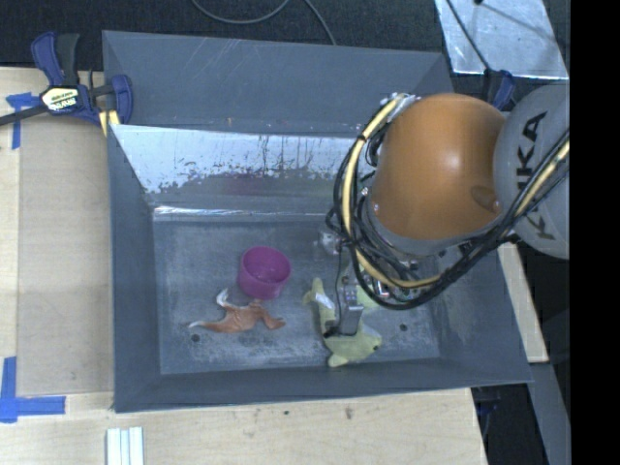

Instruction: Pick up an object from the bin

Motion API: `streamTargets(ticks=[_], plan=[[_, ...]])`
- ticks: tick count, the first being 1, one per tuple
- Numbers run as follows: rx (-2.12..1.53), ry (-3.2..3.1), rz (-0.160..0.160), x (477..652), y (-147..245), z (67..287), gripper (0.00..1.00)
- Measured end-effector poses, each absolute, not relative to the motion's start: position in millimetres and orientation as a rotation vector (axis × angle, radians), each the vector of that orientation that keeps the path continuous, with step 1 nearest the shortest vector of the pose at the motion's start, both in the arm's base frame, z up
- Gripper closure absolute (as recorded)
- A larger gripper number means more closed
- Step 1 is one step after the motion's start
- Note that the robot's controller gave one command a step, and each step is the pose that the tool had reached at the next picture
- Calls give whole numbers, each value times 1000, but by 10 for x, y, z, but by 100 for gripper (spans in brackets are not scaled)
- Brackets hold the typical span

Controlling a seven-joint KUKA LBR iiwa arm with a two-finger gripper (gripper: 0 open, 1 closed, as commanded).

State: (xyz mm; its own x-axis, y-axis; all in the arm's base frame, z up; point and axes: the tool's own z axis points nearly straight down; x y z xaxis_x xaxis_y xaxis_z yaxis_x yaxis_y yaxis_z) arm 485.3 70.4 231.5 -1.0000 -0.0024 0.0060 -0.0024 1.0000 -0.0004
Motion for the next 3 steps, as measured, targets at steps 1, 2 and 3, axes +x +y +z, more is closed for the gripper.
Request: streamTargets(ticks=[1, 2, 3], plan=[[0, -3145, -1, 4869, 701, 2359, 0], [65, -3149, -2, 5153, 1033, 1593, 0], [-286, -3129, 0, 5302, 1327, 1488, 0]])
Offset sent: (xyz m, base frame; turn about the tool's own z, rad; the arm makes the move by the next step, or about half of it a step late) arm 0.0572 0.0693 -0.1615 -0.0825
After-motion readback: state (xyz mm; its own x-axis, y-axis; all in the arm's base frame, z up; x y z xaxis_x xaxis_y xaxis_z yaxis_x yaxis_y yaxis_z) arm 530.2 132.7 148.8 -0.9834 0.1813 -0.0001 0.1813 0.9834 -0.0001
